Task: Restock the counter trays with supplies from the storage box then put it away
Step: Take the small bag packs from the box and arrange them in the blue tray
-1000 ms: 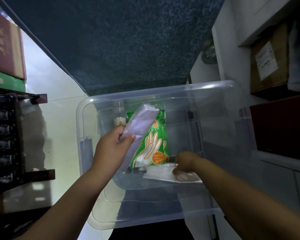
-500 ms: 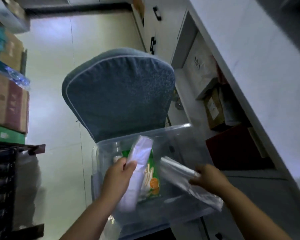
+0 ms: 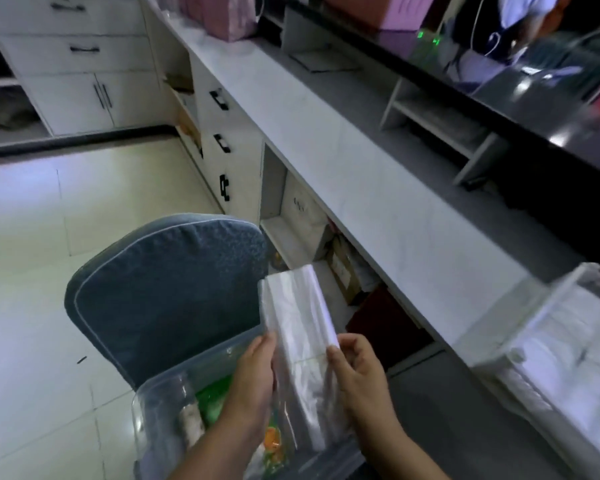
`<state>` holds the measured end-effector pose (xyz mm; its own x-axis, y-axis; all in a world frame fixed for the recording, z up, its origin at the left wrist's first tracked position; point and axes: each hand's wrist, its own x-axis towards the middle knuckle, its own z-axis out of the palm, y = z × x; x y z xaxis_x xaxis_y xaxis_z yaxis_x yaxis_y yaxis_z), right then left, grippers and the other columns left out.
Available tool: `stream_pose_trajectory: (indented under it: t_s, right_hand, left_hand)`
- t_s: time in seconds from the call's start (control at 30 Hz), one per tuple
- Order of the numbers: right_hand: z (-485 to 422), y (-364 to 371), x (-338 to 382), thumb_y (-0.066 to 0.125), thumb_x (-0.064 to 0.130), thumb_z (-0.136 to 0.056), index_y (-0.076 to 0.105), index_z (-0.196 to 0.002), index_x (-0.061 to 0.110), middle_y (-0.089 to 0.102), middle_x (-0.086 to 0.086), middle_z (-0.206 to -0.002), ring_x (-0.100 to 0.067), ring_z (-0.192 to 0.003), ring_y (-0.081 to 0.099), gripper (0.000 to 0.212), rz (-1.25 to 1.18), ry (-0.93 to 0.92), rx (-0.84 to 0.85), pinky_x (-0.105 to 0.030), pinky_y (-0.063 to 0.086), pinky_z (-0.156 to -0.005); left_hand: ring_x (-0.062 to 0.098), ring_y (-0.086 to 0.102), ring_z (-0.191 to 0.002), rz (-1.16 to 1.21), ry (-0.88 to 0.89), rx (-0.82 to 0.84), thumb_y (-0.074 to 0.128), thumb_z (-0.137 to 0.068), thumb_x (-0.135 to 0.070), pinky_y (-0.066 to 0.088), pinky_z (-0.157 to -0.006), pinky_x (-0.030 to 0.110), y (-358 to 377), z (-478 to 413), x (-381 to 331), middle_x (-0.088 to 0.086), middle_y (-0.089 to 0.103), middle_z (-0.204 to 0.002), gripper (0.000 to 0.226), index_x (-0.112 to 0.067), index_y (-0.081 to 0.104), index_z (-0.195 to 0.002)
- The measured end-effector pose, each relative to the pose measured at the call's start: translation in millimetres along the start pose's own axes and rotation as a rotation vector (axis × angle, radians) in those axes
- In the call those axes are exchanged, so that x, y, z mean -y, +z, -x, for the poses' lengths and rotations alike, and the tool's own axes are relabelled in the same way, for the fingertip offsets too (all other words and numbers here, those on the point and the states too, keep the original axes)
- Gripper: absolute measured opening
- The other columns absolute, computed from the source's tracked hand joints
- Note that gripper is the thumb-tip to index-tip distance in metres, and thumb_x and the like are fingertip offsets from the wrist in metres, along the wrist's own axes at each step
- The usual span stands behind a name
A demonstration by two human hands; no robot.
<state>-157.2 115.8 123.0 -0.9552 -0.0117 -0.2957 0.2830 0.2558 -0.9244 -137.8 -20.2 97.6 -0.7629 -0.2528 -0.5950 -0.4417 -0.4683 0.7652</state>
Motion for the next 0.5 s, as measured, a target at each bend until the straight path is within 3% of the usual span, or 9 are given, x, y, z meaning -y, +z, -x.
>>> stream_pose_trajectory:
  t_s: [0.07, 0.2, 0.33, 0.4, 0.5]
  right_hand:
    - [8.2, -8.4, 5.4, 0.059, 0.015, -0.089, 0.059, -0.086, 0.018, 0.066, -0.003, -0.084, -0.011, -0.07, 0.062, 0.004, -0.02, -0.004, -0.072, -0.023, 0.051, -0.057]
    - [17.7, -36.8, 9.6, 0.059, 0.017, -0.088, 0.057, -0.086, 0.019, 0.061, -0.004, -0.095, -0.01, -0.075, 0.063, 0.004, 0.015, -0.005, -0.202, -0.014, 0.05, -0.052]
    - [24.6, -80.5, 11.7, 0.059, 0.017, -0.087, 0.055, -0.103, 0.023, 0.056, -0.002, -0.11, -0.014, -0.094, 0.062, 0.018, -0.031, 0.046, -0.217, -0.027, 0.056, -0.074]
    - [30.5, -107.5, 17.7, 0.059, 0.017, -0.088, 0.054, -0.11, 0.024, 0.065, -0.003, -0.107, -0.017, -0.091, 0.068, 0.023, -0.229, 0.097, -0.176, -0.029, 0.057, -0.073]
    - [41.4, -149.4, 21.5, 0.06, 0.02, -0.088, 0.058, -0.111, 0.016, 0.072, -0.013, -0.1, -0.028, -0.087, 0.071, 0.023, -0.406, 0.106, -0.194, -0.045, 0.059, -0.078]
  left_hand:
    - [0.028, 0.072, -0.082, 0.02, 0.01, 0.114, 0.055, -0.089, -0.03, 0.057, -0.064, 0.039, 16.6, 9.7, -3.8, 0.011, 0.075, -0.09, 0.019, -0.017, 0.065, -0.098]
    - [0.026, 0.073, -0.078, -0.138, 0.062, 0.183, 0.066, -0.081, -0.017, 0.06, -0.063, 0.042, 53.6, 24.4, -2.0, 0.008, 0.074, -0.089, 0.02, -0.022, 0.059, -0.099]
    - [0.027, 0.072, -0.077, -0.261, 0.103, 0.274, 0.066, -0.08, -0.012, 0.059, -0.07, 0.051, 92.4, 37.3, 1.1, 0.009, 0.074, -0.086, 0.017, -0.018, 0.061, -0.094]
    - [0.028, 0.072, -0.079, -0.274, 0.094, 0.387, 0.069, -0.078, -0.013, 0.059, -0.072, 0.051, 113.5, 47.6, 3.9, 0.01, 0.075, -0.086, 0.02, -0.018, 0.062, -0.096]
    - [0.029, 0.071, -0.086, -0.289, 0.074, 0.576, 0.069, -0.079, -0.013, 0.058, -0.077, 0.048, 150.2, 69.2, 9.8, 0.01, 0.075, -0.094, 0.027, -0.017, 0.06, -0.104]
